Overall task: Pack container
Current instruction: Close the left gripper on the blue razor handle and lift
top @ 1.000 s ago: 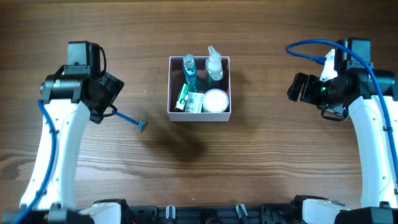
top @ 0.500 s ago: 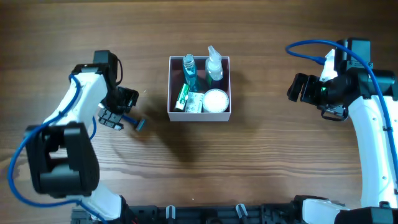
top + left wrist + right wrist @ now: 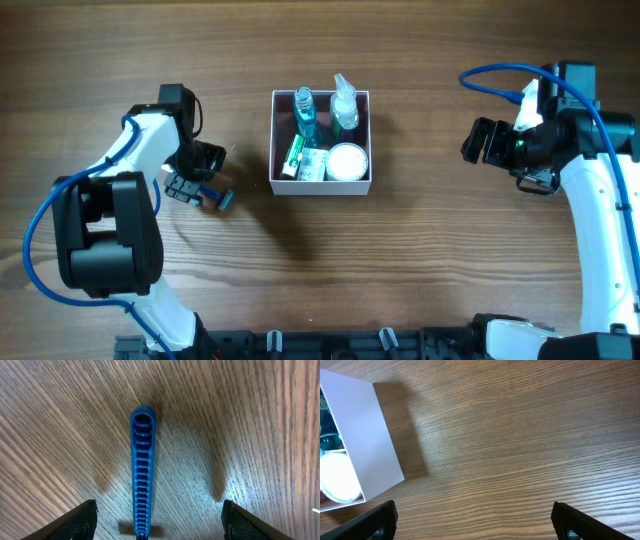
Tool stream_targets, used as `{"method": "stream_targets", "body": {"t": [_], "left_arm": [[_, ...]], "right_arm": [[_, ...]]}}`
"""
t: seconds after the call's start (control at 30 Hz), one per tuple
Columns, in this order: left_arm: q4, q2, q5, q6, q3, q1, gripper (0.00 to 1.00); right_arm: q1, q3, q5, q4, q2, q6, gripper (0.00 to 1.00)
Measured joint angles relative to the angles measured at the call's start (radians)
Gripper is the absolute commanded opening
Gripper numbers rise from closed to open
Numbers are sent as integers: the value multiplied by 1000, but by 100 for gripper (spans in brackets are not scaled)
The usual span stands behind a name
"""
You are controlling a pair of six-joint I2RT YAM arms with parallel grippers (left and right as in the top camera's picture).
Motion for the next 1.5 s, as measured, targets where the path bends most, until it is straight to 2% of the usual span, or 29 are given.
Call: {"method": "stream_targets", "body": {"t": [0.4,0.6,0.77,0.87,0.97,1.5], "left_arm": [[55,-14,-15,5,-45,0,86],[73,-15,-11,9,-48,0,63],[73,-15,-11,10,-48,0,50],[74,-15,-11,6,-48,0,37],[73,-15,-11,10,-48,0,31],[72,-15,-12,7,-49,0,12]], "right_arm": [[0,0,-7,0,0,0,100],[0,0,-8,0,0,0,100],[0,0,-8,0,0,0,100],[0,0,-8,0,0,0,100],[0,0,-8,0,0,0,100],[0,0,-8,0,0,0,100]]}}
